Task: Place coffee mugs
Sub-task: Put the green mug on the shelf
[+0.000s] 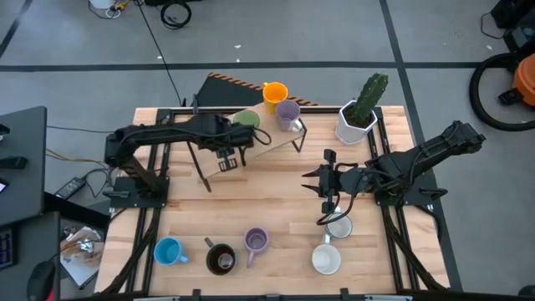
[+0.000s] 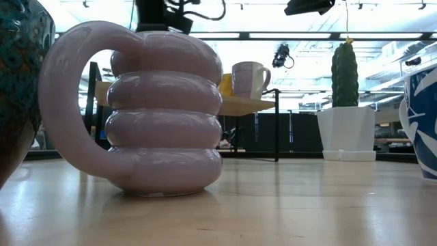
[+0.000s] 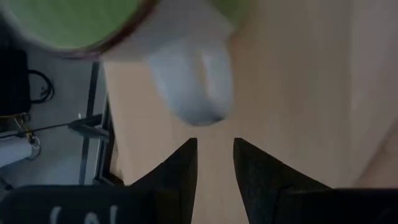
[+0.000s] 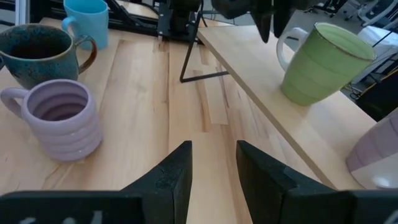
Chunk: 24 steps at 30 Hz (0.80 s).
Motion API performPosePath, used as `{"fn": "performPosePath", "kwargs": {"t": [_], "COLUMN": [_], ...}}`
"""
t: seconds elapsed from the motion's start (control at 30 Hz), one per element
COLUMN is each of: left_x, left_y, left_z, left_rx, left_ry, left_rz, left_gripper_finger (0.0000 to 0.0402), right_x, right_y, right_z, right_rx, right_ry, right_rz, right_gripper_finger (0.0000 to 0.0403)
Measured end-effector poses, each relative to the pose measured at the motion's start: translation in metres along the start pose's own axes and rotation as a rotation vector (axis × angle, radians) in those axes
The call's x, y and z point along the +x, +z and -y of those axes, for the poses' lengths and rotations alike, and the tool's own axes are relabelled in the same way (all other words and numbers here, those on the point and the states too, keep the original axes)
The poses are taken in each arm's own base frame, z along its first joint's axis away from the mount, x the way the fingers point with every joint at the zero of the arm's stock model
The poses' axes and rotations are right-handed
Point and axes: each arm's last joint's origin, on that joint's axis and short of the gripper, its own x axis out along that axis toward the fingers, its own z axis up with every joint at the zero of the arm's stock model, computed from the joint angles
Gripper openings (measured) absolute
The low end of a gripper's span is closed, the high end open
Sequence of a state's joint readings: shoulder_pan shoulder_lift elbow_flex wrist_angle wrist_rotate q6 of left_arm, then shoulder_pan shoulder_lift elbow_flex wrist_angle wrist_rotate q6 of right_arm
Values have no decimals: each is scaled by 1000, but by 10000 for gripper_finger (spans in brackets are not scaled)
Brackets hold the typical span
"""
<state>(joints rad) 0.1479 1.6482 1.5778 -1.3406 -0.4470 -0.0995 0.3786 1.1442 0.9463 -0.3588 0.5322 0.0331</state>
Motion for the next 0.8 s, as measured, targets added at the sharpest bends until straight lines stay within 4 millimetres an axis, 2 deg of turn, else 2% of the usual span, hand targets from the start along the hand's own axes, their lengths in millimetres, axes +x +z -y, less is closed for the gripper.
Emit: {"fn": "performPosePath", "kwargs": {"t": [0.17, 0.37, 0.53, 0.8], "left_x": [-4, -35, -52, -67], "left_y": [-15, -18, -5, 23], "left_z": [-7, -15, -24, -37], "left_rx": [-32, -63, -99, -35], "left_ry": [-24, -62, -68, -88], "left_rz": [38, 150, 234, 350], "left_gripper_finger": [109, 109, 109, 115], "right_x": [0, 0, 0, 0], "right_y": [1, 2, 3, 3], "right_z": [0, 1, 1, 1], "right_rx": [2, 3, 6, -6], "right_ry": [-8, -19, -19, -19], "right_rz": [6, 15, 23, 25], "right_gripper_finger": [130, 130, 130, 130]}}
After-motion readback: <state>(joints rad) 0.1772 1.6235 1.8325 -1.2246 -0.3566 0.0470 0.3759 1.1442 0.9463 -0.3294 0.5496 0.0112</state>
